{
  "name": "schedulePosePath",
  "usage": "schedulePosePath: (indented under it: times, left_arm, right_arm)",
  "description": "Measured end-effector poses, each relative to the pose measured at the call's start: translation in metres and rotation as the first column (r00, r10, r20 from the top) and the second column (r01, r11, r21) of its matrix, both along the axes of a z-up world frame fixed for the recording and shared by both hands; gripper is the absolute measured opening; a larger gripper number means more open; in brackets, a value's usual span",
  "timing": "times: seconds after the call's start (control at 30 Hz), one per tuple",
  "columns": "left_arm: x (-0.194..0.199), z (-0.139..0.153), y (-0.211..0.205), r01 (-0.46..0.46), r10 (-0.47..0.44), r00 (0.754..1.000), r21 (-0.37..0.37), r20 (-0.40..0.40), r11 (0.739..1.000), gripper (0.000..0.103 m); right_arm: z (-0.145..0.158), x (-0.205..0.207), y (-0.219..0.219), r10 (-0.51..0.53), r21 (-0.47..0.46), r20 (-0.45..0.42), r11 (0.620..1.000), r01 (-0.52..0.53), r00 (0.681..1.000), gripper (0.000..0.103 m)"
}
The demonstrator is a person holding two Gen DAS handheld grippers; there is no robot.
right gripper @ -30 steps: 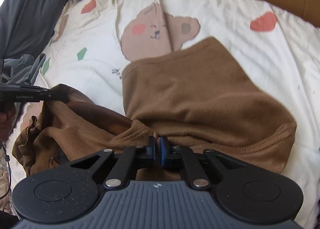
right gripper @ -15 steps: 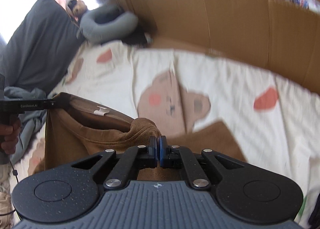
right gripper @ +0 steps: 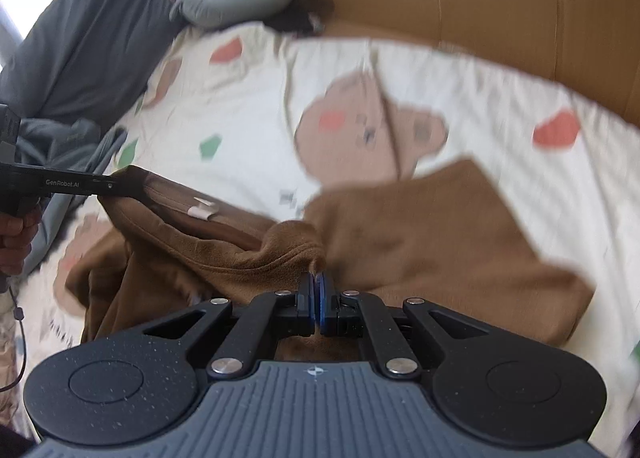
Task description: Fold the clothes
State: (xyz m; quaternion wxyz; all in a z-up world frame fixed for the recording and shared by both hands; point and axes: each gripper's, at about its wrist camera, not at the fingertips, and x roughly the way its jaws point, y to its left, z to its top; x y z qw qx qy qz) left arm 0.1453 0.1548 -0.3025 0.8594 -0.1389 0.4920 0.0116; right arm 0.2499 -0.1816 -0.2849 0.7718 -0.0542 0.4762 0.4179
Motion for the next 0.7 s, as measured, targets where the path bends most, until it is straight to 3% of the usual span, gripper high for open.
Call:
schedulePosePath:
  times: [0.17, 0.27, 0.47, 0.7]
  left_arm:
    - [-0.024, -0.014, -0.002, 0.005, -0.006, 0.996, -0.018, -0.088, 1.0, 0.009]
    - [-0.035, -0.017, 0.0, -0.003, -0.001, 0.994, -0.042, -0.112, 0.999, 0.017]
    - [-0.04, 0.007, 0.009, -0.038, 0.036, 0.998, -0.055, -0.047, 0.998, 0.025]
    - [-0.027, 0.033, -0.001, -0.013, 0.015, 0.999, -0.047, 0.03, 0.999, 0.025]
  right_arm:
    - [-0.014, -0.02, -0.009, 0.02, -0.012, -0.05, 1.0, -0.021, 0.999, 0.0]
    - [-0.017, -0.027, -0.013, 0.033, -0.017, -0.079, 0.999, -0.034, 0.996, 0.001]
    - [-0.007, -0.023, -0.025, 0.041, 0.001, -0.085, 0.999, -0.041, 0.996, 0.005]
    - [0.016, -0.005, -0.036, 0.04, -0.001, 0.004, 0.999, -0.04, 0.999, 0.008]
